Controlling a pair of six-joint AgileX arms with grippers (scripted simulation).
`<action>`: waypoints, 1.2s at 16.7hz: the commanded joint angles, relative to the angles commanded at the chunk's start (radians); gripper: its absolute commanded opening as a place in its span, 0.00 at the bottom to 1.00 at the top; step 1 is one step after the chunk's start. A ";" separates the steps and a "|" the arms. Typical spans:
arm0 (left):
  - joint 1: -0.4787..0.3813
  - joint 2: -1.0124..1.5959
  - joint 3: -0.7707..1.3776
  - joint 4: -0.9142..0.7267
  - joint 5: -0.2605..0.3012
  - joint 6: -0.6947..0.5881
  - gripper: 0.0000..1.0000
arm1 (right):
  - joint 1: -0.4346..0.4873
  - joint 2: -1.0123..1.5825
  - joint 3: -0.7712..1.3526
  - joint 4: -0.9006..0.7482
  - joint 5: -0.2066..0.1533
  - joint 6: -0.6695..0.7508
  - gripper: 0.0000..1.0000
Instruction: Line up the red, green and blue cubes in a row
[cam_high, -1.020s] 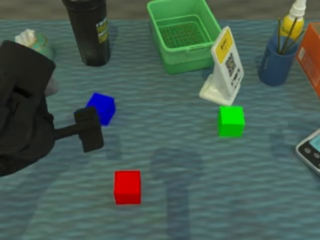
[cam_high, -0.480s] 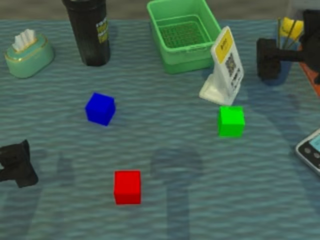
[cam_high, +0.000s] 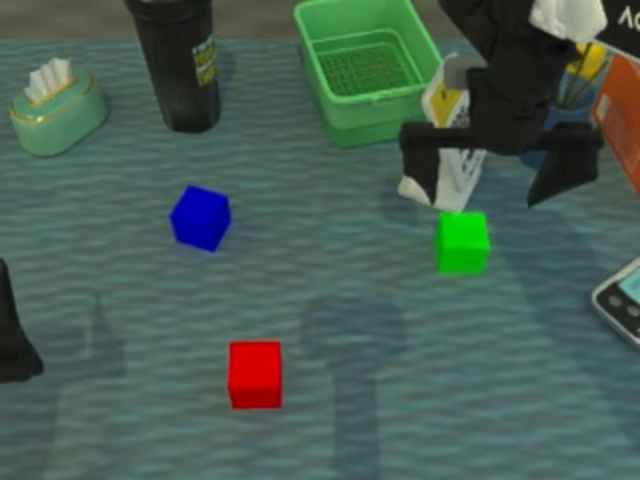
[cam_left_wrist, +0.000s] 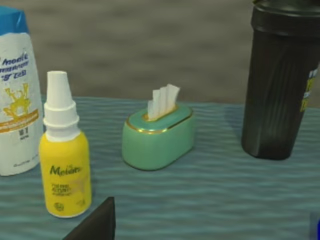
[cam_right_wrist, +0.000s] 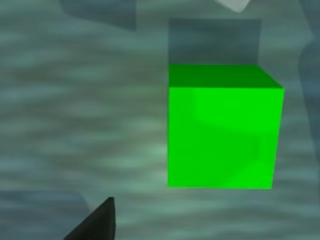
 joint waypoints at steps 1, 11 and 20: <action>0.008 -0.029 -0.013 0.022 0.002 0.023 1.00 | 0.007 0.034 0.034 -0.019 0.000 0.007 1.00; 0.016 -0.067 -0.026 0.050 0.004 0.053 1.00 | 0.013 0.089 0.041 -0.001 0.000 0.014 1.00; 0.016 -0.067 -0.026 0.050 0.004 0.053 1.00 | 0.018 0.148 -0.128 0.230 0.000 0.019 1.00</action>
